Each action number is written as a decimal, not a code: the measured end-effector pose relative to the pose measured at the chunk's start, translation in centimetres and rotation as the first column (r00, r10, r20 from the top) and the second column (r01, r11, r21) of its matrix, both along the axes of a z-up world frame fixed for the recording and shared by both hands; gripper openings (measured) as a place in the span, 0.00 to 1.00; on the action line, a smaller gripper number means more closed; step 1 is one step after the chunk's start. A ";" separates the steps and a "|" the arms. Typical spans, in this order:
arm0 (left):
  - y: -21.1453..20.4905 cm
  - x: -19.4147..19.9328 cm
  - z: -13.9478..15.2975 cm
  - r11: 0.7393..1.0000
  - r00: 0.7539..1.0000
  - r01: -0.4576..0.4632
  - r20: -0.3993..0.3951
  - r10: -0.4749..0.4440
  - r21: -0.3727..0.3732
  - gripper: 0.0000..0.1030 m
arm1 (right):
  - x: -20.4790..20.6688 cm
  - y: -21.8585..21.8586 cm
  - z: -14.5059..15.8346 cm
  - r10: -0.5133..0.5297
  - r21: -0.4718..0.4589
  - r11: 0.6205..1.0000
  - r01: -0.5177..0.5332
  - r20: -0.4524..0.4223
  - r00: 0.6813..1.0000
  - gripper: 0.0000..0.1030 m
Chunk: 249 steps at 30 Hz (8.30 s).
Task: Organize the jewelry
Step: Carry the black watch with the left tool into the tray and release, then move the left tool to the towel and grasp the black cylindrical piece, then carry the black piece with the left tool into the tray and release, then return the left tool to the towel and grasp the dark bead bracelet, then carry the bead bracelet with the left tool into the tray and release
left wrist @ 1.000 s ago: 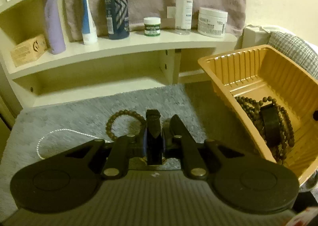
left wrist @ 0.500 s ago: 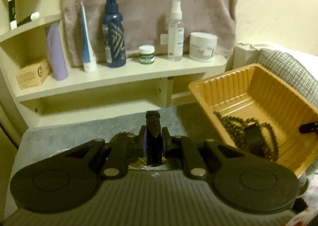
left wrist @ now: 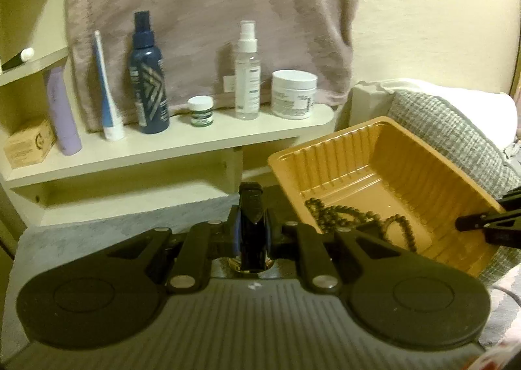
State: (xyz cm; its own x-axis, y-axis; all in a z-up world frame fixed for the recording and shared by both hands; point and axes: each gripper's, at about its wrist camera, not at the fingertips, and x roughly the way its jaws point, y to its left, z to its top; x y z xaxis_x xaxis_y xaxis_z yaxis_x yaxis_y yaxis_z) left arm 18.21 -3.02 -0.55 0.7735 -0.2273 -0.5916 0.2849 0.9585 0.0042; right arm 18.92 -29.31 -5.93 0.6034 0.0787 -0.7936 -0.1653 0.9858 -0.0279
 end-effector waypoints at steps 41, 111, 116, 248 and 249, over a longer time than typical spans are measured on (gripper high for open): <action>-7.5 -3.0 -0.5 0.939 0.941 0.335 -0.021 -0.338 -0.082 0.27 | -0.2 0.4 0.1 -0.003 0.000 1.000 0.003 0.000 1.000 0.04; 0.4 -0.2 -4.1 0.999 0.998 -0.033 -0.045 0.032 -0.037 0.19 | -0.2 0.1 -0.3 -0.005 0.000 1.000 0.005 -0.004 1.000 0.05; 0.0 -0.4 -3.4 0.998 0.999 -0.012 -0.038 0.010 -0.058 0.19 | -0.2 0.0 -0.3 -0.005 -0.001 1.000 0.005 -0.004 1.000 0.05; -0.9 1.1 3.0 0.974 0.972 0.225 0.070 -0.226 0.023 0.05 | -0.3 0.1 -0.2 -0.007 0.001 1.000 0.007 0.000 1.000 0.05; -1.3 0.8 3.1 0.972 0.970 0.234 0.072 -0.234 0.016 0.05 | -0.3 0.1 -0.3 -0.006 0.001 1.000 0.006 0.000 1.000 0.05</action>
